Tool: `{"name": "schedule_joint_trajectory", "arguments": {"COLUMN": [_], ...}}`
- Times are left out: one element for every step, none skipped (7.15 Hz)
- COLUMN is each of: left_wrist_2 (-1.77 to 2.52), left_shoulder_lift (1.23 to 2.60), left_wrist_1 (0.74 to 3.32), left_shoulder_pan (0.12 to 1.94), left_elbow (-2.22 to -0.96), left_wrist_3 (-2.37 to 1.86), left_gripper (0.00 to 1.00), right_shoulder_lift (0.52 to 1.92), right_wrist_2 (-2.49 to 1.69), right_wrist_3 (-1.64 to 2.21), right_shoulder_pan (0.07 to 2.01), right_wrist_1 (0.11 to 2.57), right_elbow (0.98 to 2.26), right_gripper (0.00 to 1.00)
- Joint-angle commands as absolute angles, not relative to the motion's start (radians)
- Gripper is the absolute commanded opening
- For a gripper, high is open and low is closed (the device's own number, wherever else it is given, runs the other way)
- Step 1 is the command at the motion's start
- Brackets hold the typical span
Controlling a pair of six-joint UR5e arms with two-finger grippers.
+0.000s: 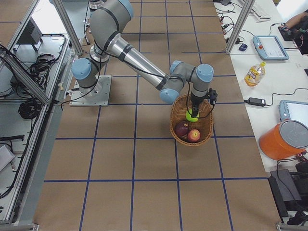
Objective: Put all apples into basket
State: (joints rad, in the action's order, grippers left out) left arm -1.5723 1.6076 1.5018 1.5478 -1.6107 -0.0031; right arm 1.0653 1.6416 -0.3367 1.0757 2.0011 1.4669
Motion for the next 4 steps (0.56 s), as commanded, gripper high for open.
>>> {"name": "schedule_joint_trajectory", "arguments": {"left_wrist_2": [-1.572,-1.572,-1.571,-1.572], "left_shoulder_lift": [1.608,1.608,1.608,1.608], "left_wrist_1": [1.502,1.502,1.502,1.502], "left_shoulder_pan": [1.548,1.548,1.546,1.546], "left_elbow": [-1.611,-1.611,-1.611,-1.611], "left_wrist_3": [-0.003,-0.003,-0.003,-0.002], "left_gripper": [1.00,1.00,1.00,1.00], "right_shoulder_lift": [1.226,1.311,1.384,1.452], "right_wrist_2": [1.649,1.597,1.583,1.585], "right_wrist_3": [-0.318,-0.190,-0.120,-0.111], "right_shoulder_pan": [1.086,1.113,1.171,1.243], "right_wrist_1": [1.745,1.626,1.568,1.559], "right_elbow": [1.450,1.450,1.457,1.468], "right_gripper": [1.00,1.00,1.00,1.00]}}
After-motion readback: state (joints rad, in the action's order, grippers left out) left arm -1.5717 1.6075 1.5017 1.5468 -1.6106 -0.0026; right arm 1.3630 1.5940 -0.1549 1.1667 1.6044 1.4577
